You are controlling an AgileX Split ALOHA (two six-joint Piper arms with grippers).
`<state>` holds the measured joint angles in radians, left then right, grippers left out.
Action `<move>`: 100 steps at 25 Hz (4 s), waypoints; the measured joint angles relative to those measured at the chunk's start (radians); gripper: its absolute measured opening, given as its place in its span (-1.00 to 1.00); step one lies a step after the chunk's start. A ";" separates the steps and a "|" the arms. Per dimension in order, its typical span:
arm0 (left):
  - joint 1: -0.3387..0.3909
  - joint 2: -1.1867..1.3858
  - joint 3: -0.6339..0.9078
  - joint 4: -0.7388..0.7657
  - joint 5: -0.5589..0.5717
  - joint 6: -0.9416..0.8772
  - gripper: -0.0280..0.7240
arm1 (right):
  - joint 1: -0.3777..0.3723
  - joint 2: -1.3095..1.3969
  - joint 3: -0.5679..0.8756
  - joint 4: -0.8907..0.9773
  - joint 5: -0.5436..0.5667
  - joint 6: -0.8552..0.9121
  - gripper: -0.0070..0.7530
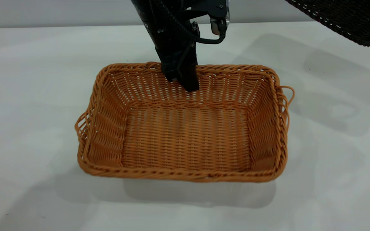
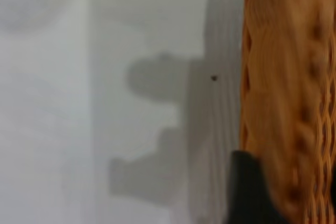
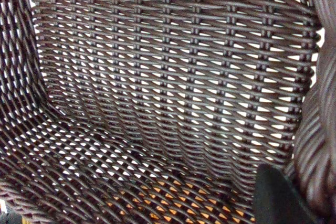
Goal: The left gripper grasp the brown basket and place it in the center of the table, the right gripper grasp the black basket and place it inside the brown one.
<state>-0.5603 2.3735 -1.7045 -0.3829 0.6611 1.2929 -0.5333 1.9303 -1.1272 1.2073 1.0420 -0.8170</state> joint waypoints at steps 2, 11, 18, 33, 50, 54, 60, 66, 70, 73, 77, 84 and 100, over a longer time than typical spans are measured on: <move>0.000 -0.002 0.000 0.000 -0.015 -0.010 0.33 | 0.000 0.000 0.000 0.000 0.005 0.000 -0.77; 0.097 -0.135 -0.004 0.063 0.032 -0.463 0.62 | 0.005 0.000 -0.001 -0.027 0.033 0.019 -0.77; 0.322 -0.210 -0.010 0.082 0.084 -0.654 0.61 | 0.146 0.000 -0.002 -0.149 0.032 0.127 -0.77; 0.440 -0.212 -0.011 -0.026 0.073 -0.654 0.61 | 0.630 0.001 -0.002 -0.270 -0.047 0.235 -0.77; 0.439 -0.212 -0.011 -0.025 0.064 -0.647 0.61 | 0.663 0.107 -0.002 -0.269 -0.184 0.265 -0.77; 0.439 -0.212 -0.011 -0.025 0.061 -0.643 0.61 | 0.663 0.113 -0.002 -0.272 -0.184 0.265 -0.77; 0.439 -0.212 -0.011 -0.025 0.061 -0.640 0.61 | 0.664 0.123 -0.002 -0.296 -0.197 0.266 -0.77; 0.439 -0.212 -0.011 -0.025 0.061 -0.639 0.61 | 0.664 0.159 -0.002 -0.299 -0.208 0.267 -0.77; 0.439 -0.212 -0.011 -0.025 0.061 -0.639 0.61 | 0.664 0.165 -0.002 -0.298 -0.211 0.267 -0.73; 0.439 -0.212 -0.011 -0.025 0.061 -0.639 0.61 | 0.664 0.165 -0.002 -0.292 -0.212 0.267 -0.59; 0.439 -0.212 -0.011 -0.025 0.058 -0.639 0.61 | 0.664 0.165 -0.003 -0.276 -0.209 0.259 -0.17; 0.439 -0.225 -0.011 -0.025 0.063 -0.639 0.61 | 0.653 0.153 -0.064 -0.281 -0.107 0.155 0.40; 0.439 -0.707 -0.011 0.000 0.267 -0.655 0.61 | 0.494 -0.381 -0.276 -0.490 0.066 0.265 0.45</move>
<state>-0.1215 1.6665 -1.7157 -0.3833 0.9279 0.6380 -0.0395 1.5493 -1.4027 0.7169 1.1080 -0.5524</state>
